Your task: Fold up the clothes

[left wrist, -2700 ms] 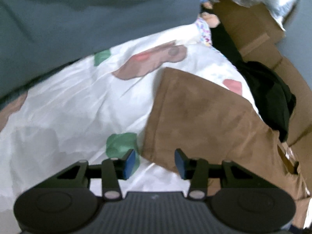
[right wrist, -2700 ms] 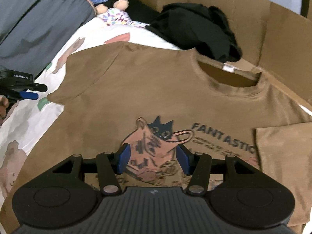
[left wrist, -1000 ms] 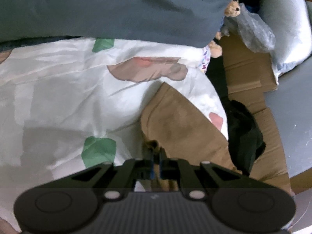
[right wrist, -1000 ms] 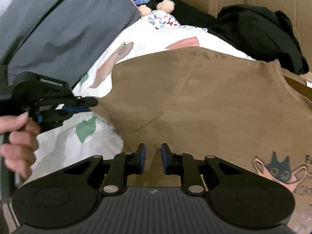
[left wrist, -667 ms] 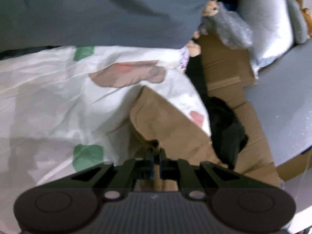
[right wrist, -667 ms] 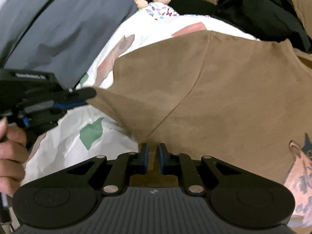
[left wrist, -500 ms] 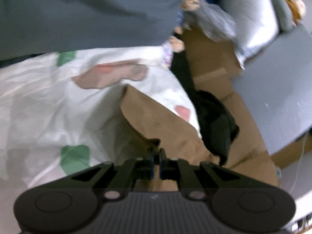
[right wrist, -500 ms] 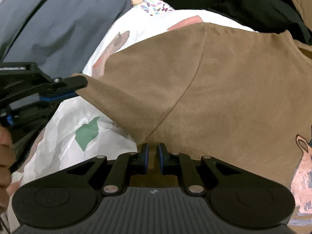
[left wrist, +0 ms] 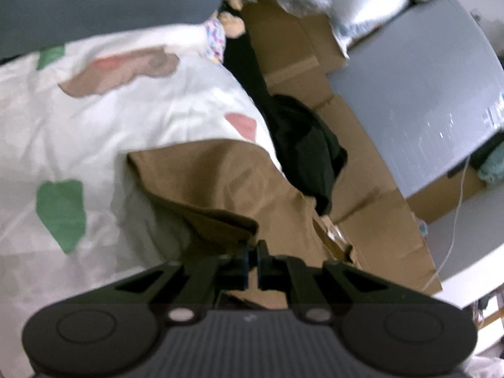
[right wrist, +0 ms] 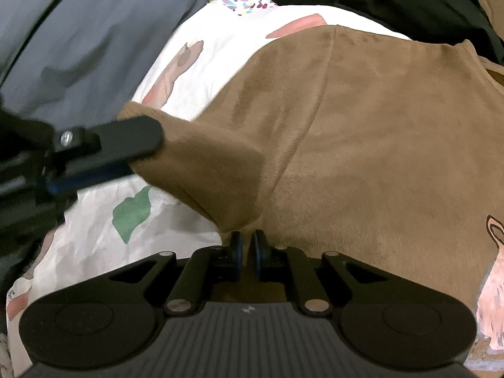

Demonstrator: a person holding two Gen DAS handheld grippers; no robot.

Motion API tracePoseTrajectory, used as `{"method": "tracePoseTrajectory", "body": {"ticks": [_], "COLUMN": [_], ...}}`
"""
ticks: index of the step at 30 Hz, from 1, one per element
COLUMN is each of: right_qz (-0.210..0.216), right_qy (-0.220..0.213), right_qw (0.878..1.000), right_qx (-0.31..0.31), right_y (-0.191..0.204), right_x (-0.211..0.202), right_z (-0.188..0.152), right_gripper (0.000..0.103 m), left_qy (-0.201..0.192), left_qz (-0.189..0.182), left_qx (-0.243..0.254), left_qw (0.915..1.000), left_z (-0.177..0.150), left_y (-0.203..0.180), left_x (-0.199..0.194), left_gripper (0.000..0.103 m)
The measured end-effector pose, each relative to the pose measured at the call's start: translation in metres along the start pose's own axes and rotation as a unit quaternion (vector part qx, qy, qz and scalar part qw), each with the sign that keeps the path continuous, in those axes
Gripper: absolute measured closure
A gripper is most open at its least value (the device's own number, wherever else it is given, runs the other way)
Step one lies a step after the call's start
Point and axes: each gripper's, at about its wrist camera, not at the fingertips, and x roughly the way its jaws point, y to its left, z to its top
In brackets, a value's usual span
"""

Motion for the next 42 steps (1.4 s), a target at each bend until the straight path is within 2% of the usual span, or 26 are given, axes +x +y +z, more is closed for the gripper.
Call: {"method": "tracePoseTrajectory", "body": {"ticks": [4, 6, 7, 8, 9, 12, 16, 18, 19, 23, 26, 28, 33, 40, 42], "right_qz": [0.014, 0.026, 0.032, 0.028, 0.023, 0.009, -0.023, -0.031, -0.034, -0.040, -0.045, -0.053, -0.064, -0.068, -0.070], "right_qy": [0.006, 0.010, 0.011, 0.004, -0.002, -0.004, 0.031, 0.046, 0.050, 0.058, 0.055, 0.053, 0.046, 0.033, 0.032], "right_qw": [1.000, 0.999, 0.999, 0.999, 0.999, 0.997, 0.990, 0.986, 0.984, 0.979, 0.980, 0.981, 0.984, 0.984, 0.985], "right_qx": [-0.010, -0.017, -0.023, -0.032, -0.041, -0.076, -0.136, -0.159, -0.169, -0.189, -0.187, -0.179, -0.162, -0.159, -0.155], "right_y": [-0.003, -0.008, -0.011, -0.013, -0.016, -0.023, -0.032, -0.037, -0.039, -0.053, -0.066, -0.073, -0.086, -0.090, -0.090], "right_x": [-0.008, -0.016, -0.022, -0.029, -0.037, -0.054, -0.072, -0.083, -0.090, -0.120, -0.142, -0.148, -0.165, -0.179, -0.176], "right_z": [0.002, 0.006, 0.007, 0.008, 0.008, 0.009, 0.005, 0.003, 0.001, -0.004, -0.009, -0.010, -0.011, -0.003, 0.000], "right_gripper": [0.091, 0.071, 0.043, 0.021, 0.017, 0.015, 0.015, 0.015, 0.015, 0.015, 0.015, 0.015, 0.015, 0.015, 0.015], "left_qy": [0.020, 0.025, 0.027, 0.027, 0.027, 0.034, 0.051, 0.070, 0.075, 0.092, 0.087, 0.078, 0.049, -0.003, -0.013], "left_qz": [0.000, 0.006, 0.008, 0.011, 0.014, 0.025, 0.044, 0.064, 0.069, 0.073, 0.079, 0.082, 0.100, 0.144, 0.154], "left_qx": [0.012, 0.023, 0.027, 0.031, 0.037, 0.063, 0.094, 0.113, 0.119, 0.125, 0.138, 0.144, 0.167, 0.150, 0.138], "left_qw": [0.9997, 0.9994, 0.9992, 0.9991, 0.9988, 0.9971, 0.9933, 0.9890, 0.9877, 0.9851, 0.9835, 0.9831, 0.9797, 0.9782, 0.9783], "left_z": [-0.007, -0.009, -0.010, -0.011, -0.011, -0.015, -0.025, -0.034, -0.038, -0.048, -0.049, -0.047, -0.028, 0.007, 0.015], "left_y": [-0.003, -0.005, -0.006, -0.008, -0.010, -0.018, -0.029, -0.036, -0.039, -0.049, -0.058, -0.063, -0.072, -0.050, -0.036], "left_x": [0.007, 0.010, 0.011, 0.013, 0.014, 0.018, 0.026, 0.033, 0.035, 0.037, 0.031, 0.026, 0.018, 0.021, 0.025], "left_gripper": [0.099, 0.099, 0.099, 0.099, 0.099, 0.098, 0.097, 0.088, 0.087, 0.069, 0.061, 0.060, 0.050, 0.053, 0.059]}}
